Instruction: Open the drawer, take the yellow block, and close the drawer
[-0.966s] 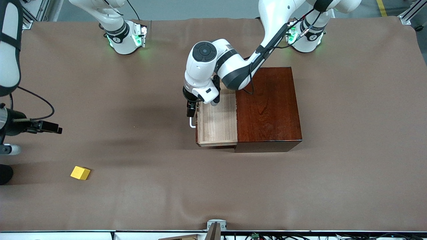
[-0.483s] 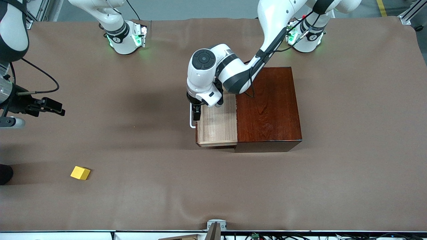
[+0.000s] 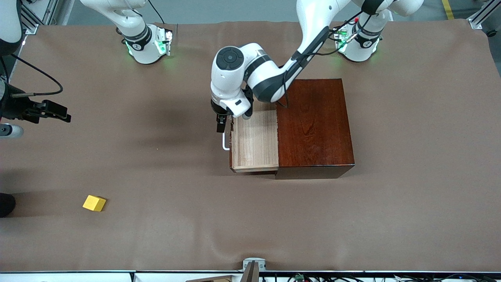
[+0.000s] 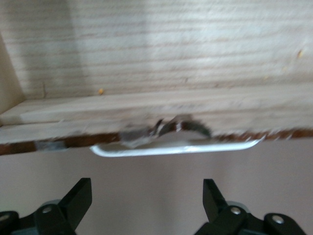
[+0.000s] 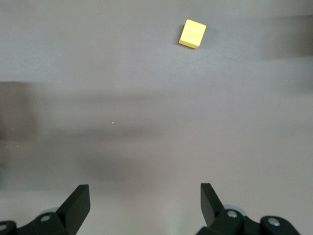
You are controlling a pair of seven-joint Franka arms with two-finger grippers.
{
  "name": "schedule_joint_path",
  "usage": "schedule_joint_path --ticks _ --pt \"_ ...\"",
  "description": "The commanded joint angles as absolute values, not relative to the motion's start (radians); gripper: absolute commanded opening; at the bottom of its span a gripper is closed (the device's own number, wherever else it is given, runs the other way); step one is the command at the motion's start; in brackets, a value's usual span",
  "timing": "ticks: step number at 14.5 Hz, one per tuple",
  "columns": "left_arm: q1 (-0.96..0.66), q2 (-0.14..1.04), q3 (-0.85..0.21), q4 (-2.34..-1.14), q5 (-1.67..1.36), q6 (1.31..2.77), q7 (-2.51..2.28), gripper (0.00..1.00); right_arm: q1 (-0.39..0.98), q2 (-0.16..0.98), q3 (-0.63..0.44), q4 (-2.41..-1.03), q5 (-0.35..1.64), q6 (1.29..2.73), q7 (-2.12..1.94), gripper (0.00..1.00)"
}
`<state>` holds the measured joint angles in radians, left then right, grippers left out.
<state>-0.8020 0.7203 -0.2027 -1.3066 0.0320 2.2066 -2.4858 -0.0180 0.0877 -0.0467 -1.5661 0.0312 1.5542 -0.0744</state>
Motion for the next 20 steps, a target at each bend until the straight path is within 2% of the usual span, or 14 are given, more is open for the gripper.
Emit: schedule_joint_path --ticks 1,7,11,20 --pt "-0.802 0.756 -0.193 -1.264 0.066 2.209 -2.461 1.00 -0.017 0.051 -0.041 -1.603 0.009 1.558 -0.080 1.00" --pt "-0.793 0.770 -0.121 -1.281 0.117 2.175 -2.462 1.00 -0.015 0.051 -0.040 -1.608 0.009 1.608 -0.078 1.00" --pt "-0.798 0.758 -0.068 -1.278 0.167 2.033 -2.459 1.00 -0.014 0.052 -0.040 -1.608 0.009 1.609 -0.080 1.00" --pt "-0.802 0.739 -0.067 -1.272 0.304 1.809 -2.456 1.00 -0.017 0.055 -0.041 -1.600 0.011 1.609 -0.078 1.00"
